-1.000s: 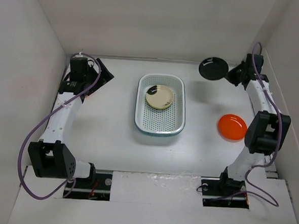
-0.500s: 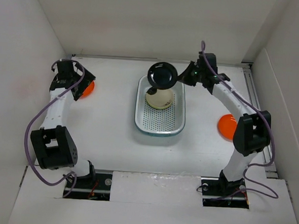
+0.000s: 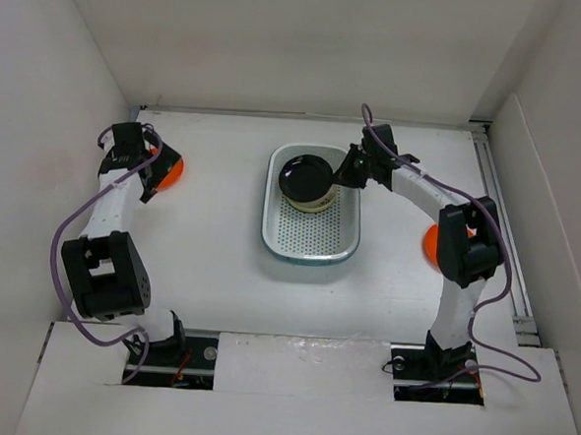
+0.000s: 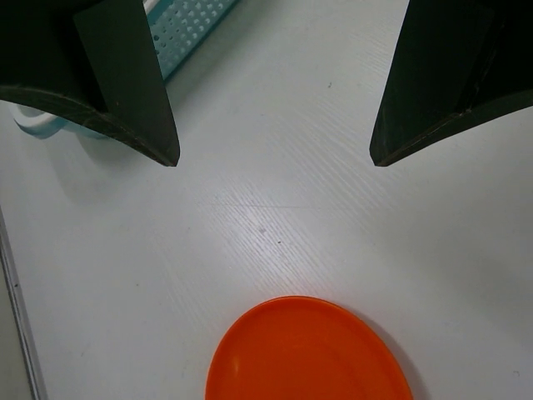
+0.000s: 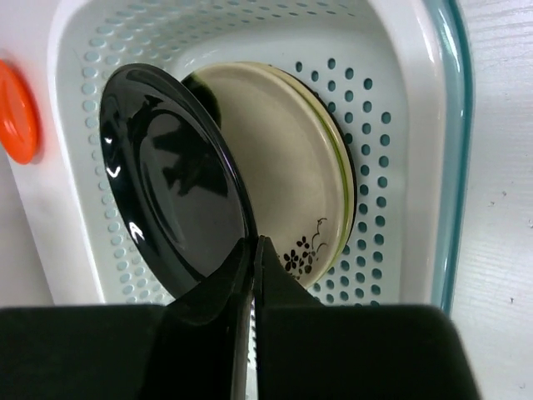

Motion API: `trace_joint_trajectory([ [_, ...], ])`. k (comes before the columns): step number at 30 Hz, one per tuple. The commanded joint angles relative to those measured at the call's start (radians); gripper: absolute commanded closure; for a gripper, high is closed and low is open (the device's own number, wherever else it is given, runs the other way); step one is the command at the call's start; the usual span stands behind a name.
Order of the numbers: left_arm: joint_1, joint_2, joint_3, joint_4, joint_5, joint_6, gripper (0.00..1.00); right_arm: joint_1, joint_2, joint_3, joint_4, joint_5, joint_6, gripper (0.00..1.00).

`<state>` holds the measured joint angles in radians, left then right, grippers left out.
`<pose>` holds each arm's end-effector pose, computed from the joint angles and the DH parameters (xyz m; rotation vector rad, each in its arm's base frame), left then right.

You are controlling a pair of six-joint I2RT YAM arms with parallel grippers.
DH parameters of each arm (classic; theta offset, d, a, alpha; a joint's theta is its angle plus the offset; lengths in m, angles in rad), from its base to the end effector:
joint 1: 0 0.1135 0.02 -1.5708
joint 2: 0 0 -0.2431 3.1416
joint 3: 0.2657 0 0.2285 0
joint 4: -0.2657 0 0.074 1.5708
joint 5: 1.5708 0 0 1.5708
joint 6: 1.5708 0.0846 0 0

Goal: Place the plates into the plastic bin on the countertop

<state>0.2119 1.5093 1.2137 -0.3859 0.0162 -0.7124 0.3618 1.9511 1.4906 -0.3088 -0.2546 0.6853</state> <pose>0.3489 0.0737 0.2494 -1.0034 2.0340 -0.2854 0.4100 0.1779 0.1866 0.2638 2.4424 0.7915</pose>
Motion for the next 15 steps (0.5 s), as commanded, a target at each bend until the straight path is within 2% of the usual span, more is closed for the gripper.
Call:
trace_joint_trajectory([
  [1, 0.021, 0.009, -0.028, -0.002, -0.036, -0.015, 0.00, 0.011, -0.008, 0.036, 0.096, 0.015, -0.012, 0.90],
  [2, 0.046, 0.018, -0.037, -0.002, -0.021, -0.015, 0.00, 0.011, -0.008, 0.036, 0.086, 0.015, -0.012, 0.77],
  [5, 0.067, 0.019, -0.069, 0.007, -0.010, -0.015, 0.00, 0.020, -0.030, 0.045, 0.076, 0.015, -0.023, 0.47],
  [7, 0.067, 0.019, -0.069, 0.007, -0.010, -0.015, 0.00, 0.032, -0.059, 0.024, 0.076, 0.049, -0.023, 0.36],
  [8, 0.067, 0.009, -0.069, 0.007, -0.010, -0.015, 0.00, 0.032, -0.095, 0.023, 0.076, 0.082, -0.023, 0.20],
  [10, 0.067, 0.009, -0.079, 0.007, -0.030, -0.015, 0.00, 0.057, -0.133, 0.013, 0.063, 0.113, -0.023, 0.06],
  [11, 0.067, 0.009, -0.079, 0.007, -0.030, -0.025, 0.00, 0.057, -0.177, 0.002, 0.063, 0.129, -0.033, 0.00],
  [15, 0.067, 0.061, -0.088, 0.027, -0.041, -0.060, 0.00, 0.101, -0.291, -0.039, 0.040, 0.184, -0.044, 0.00],
])
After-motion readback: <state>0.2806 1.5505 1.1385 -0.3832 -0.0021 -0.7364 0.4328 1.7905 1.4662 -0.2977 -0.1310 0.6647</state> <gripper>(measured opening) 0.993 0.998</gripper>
